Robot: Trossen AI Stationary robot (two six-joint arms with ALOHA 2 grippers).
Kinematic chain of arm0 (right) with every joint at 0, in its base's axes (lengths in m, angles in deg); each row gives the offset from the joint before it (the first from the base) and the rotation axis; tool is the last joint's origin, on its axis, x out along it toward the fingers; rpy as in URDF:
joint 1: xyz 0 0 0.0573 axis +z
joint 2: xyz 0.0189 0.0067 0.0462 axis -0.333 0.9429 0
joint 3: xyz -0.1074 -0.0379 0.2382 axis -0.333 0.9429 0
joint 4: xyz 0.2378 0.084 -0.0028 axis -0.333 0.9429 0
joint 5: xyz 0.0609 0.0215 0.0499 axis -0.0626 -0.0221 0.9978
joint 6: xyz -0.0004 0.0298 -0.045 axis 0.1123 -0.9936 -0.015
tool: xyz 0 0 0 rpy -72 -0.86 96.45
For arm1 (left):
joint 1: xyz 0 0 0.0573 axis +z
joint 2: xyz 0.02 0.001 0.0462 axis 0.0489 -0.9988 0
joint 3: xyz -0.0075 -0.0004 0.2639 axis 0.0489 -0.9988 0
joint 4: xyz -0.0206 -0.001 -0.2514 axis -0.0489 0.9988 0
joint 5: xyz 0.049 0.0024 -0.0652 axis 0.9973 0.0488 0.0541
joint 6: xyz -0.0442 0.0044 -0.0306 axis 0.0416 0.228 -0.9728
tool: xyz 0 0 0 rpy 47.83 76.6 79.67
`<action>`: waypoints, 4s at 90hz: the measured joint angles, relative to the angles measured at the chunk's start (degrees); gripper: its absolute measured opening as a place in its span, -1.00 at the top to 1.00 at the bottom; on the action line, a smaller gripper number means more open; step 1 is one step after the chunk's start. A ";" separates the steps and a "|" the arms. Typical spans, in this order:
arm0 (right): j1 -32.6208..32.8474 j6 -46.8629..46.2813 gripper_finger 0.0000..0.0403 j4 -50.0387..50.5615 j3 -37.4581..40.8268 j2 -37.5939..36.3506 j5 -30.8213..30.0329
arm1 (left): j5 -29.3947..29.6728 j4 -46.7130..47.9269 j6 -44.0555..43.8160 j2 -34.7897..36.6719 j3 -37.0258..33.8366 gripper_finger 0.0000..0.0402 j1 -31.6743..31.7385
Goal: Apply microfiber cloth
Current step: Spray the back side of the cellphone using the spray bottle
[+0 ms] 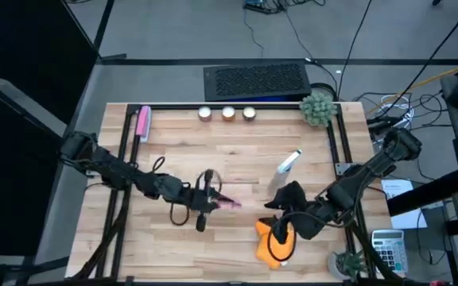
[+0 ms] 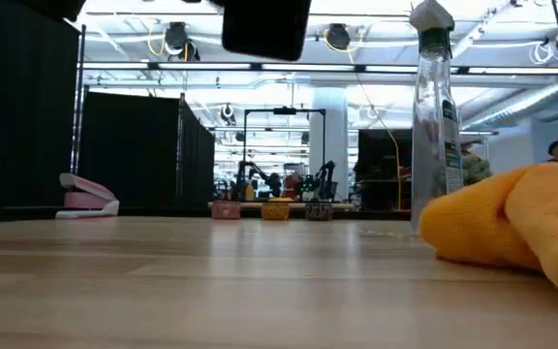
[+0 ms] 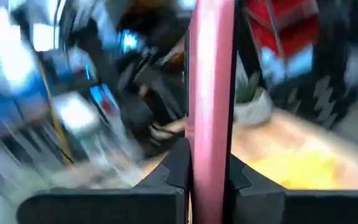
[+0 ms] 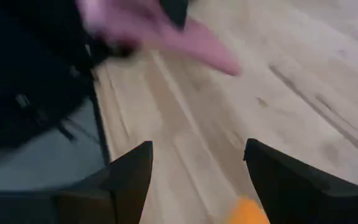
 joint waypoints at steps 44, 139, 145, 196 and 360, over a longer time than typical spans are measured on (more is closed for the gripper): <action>-4.72 -1.06 -0.19 -20.72 0.00 4.74 4.73 | 10.49 -0.79 58.36 -0.03 2.68 0.94 -4.00; -6.91 5.93 0.94 -15.26 0.04 -0.31 12.20 | 37.68 0.16 46.10 -0.01 3.16 0.56 -9.04; -6.23 6.86 0.94 -13.69 -0.02 -1.50 10.61 | 40.62 0.36 40.50 -0.12 3.13 0.55 -9.37; -8.19 29.26 0.94 -13.92 -0.02 -2.00 1.82 | 8.70 5.36 -45.66 14.47 3.32 0.55 -2.14; -13.08 48.02 0.94 -35.09 0.02 3.21 2.16 | 3.28 3.00 -48.83 13.06 3.39 0.55 4.18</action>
